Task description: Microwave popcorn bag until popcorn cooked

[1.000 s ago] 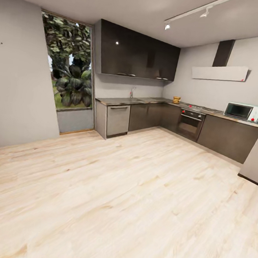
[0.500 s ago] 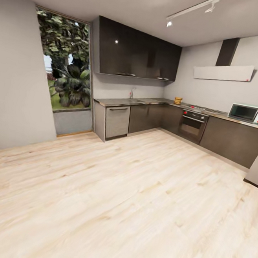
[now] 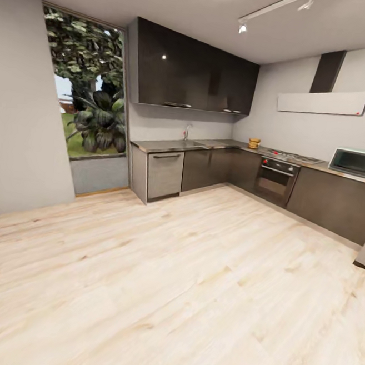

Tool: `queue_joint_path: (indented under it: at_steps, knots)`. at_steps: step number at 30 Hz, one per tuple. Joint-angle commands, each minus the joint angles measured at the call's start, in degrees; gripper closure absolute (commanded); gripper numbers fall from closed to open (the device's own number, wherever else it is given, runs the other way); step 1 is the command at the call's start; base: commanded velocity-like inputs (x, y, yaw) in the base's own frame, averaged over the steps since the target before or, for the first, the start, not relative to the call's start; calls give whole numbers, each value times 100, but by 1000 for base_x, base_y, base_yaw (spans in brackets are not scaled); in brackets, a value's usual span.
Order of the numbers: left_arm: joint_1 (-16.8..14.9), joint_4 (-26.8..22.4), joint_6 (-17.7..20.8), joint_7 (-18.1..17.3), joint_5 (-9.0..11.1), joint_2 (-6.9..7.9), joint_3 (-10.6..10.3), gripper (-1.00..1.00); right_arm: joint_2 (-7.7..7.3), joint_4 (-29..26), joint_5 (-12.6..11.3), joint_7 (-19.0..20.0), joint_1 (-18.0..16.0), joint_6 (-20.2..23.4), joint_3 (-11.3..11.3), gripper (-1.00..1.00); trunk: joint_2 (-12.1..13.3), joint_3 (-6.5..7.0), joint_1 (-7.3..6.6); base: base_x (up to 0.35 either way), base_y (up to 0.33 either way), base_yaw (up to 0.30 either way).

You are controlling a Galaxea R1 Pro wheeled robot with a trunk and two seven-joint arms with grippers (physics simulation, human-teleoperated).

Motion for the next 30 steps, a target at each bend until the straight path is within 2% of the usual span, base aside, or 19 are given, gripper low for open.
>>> queue_joint_path:
  at_steps: [1, 13, 19, 30]
  knots:
    - [1, -7, -2, 5, 37, -3, 5, -100, 2, -1, 19, -9, -1, -25, 1, -100, -2, -5, 3, 326, 0, 0]
    - [-1, -7, -2, 5, 37, -5, 5, -100, 37, 1, -31, -21, -1, -37, -41, -100, -2, -5, 3, 326, 0, -25]
    - [0, -7, -10, 5, 25, -5, 5, -100, 49, -1, -41, -29, -1, -20, -55, -100, -2, -5, 3, 273, 0, -256]
    - [0, -8, -10, 5, 28, 2, 5, -100, 46, 0, -51, -45, -1, 16, -65, -100, -2, -5, 3, 21, 0, -282]
